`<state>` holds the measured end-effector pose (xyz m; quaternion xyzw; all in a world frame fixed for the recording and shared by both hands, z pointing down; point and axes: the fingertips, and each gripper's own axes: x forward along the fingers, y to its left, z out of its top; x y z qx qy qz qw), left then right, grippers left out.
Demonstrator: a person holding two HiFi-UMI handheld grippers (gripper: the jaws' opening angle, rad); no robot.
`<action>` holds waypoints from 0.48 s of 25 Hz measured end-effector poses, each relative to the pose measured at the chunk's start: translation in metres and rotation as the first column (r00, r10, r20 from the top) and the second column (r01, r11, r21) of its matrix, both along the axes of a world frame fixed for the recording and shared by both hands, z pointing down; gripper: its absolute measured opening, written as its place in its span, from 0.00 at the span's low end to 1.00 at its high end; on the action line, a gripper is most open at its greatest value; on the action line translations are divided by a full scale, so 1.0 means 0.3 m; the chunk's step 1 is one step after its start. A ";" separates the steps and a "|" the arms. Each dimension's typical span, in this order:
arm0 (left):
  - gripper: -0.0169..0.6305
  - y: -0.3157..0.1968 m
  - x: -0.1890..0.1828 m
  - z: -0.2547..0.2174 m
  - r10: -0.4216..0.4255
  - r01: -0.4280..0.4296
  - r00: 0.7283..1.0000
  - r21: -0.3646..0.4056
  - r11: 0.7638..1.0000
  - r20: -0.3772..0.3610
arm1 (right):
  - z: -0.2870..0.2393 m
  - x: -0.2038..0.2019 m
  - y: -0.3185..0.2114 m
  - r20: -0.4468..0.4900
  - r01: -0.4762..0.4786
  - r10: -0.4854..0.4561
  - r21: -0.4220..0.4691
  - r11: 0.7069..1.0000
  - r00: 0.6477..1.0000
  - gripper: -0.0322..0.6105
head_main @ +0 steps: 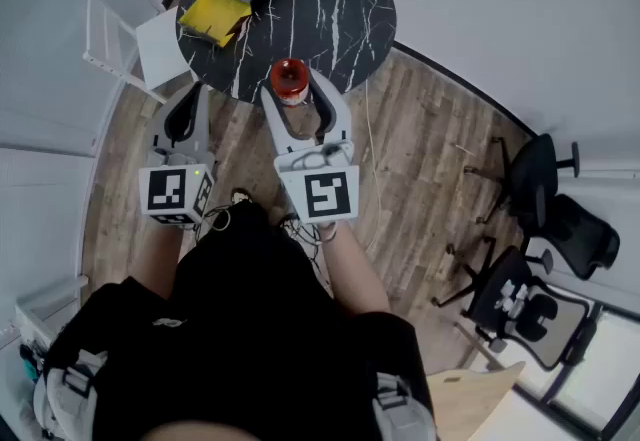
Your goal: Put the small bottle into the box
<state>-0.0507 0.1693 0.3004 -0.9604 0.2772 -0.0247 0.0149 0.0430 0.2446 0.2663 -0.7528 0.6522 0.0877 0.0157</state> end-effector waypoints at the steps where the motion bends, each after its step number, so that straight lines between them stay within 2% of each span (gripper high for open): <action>1: 0.03 -0.022 -0.001 0.003 0.006 -0.006 1.000 0.002 1.000 0.003 | 0.005 -0.005 -0.021 0.011 0.000 0.000 0.002 1.000 1.000 0.38; 5: 0.03 -0.108 -0.017 0.023 0.037 -0.037 0.999 -0.001 0.999 0.012 | 0.037 -0.017 -0.098 0.057 -0.019 0.020 -0.006 1.000 0.998 0.38; 12: 0.03 -0.255 -0.073 0.076 0.069 -0.068 0.997 -0.047 0.997 0.020 | 0.094 -0.041 -0.249 -0.004 0.008 -0.008 -0.104 0.995 1.000 0.38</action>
